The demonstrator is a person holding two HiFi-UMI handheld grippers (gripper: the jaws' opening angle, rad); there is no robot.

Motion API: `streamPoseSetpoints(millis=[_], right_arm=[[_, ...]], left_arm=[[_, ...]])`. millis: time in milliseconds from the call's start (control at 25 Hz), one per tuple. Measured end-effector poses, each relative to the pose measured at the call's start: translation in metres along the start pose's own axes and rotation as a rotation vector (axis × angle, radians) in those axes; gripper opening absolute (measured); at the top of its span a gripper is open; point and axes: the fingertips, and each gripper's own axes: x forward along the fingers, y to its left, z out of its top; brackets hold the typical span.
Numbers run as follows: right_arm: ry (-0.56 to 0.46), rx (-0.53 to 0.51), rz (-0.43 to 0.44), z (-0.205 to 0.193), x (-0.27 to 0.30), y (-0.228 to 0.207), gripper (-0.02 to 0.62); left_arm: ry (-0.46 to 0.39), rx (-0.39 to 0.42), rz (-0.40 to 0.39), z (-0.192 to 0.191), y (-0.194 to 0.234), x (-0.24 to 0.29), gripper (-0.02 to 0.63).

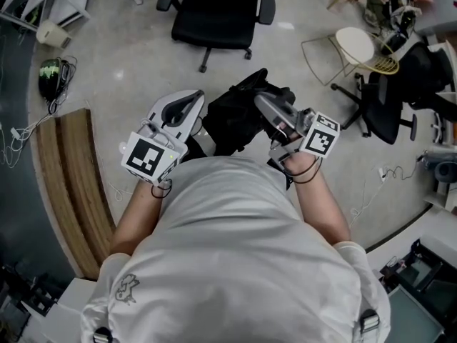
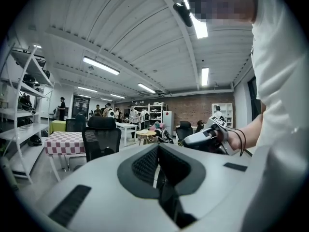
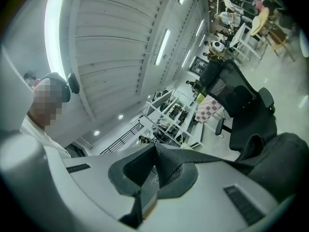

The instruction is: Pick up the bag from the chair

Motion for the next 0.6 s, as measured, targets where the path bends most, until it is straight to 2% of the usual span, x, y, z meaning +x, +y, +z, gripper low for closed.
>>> streamPoseSetpoints(millis=[400,600], right_arm=[[-0.01,0.029,-0.016,-0.005,-0.014,-0.001,0.032],[-0.008,0.01,-0.008,0.004,-0.012,-0.002,0.032]], left_arm=[[-0.016,0.004,-0.011,0.002,-0.009,0.003,0.012],[-0.012,0.006,-0.013,0.002,-0.007,0.008,0.012]])
